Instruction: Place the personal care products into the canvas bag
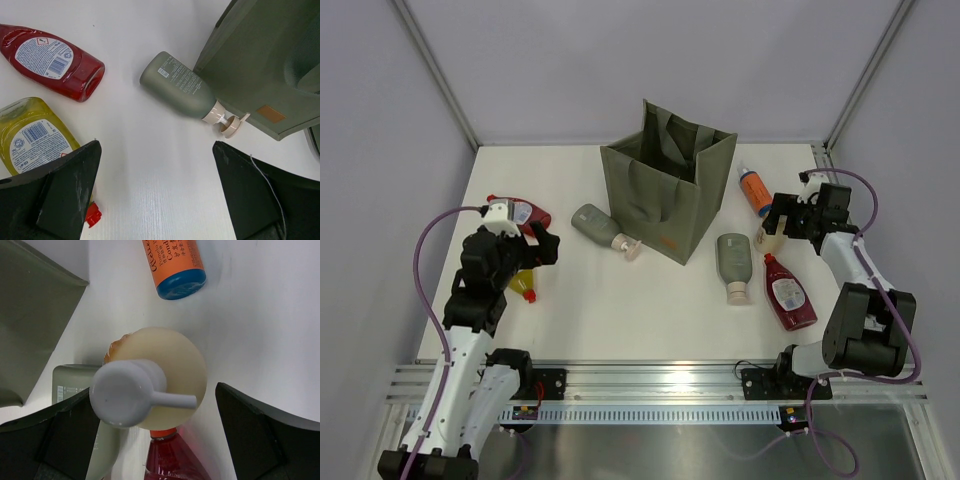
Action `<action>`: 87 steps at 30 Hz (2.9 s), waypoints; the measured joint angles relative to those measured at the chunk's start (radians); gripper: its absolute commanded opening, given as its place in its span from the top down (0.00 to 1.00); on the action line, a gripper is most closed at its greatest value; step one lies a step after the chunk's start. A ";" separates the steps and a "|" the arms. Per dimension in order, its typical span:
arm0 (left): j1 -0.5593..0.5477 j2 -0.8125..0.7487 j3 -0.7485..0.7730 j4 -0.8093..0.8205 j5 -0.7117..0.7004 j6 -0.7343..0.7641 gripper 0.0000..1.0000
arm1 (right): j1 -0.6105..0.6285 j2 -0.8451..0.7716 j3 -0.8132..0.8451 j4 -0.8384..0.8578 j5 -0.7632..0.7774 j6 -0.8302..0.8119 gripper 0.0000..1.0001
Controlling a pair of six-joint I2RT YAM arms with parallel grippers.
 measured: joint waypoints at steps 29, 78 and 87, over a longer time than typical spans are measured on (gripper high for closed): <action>-0.004 -0.001 0.000 0.000 0.000 0.005 0.01 | 0.025 0.083 0.026 0.037 -0.013 -0.056 1.00; -0.011 -0.002 -0.001 0.000 -0.001 0.012 0.01 | 0.098 0.014 0.880 -0.377 -0.163 0.047 1.00; -0.011 0.023 -0.002 0.000 -0.001 0.016 0.01 | 0.410 0.342 1.377 -0.380 -0.175 0.115 1.00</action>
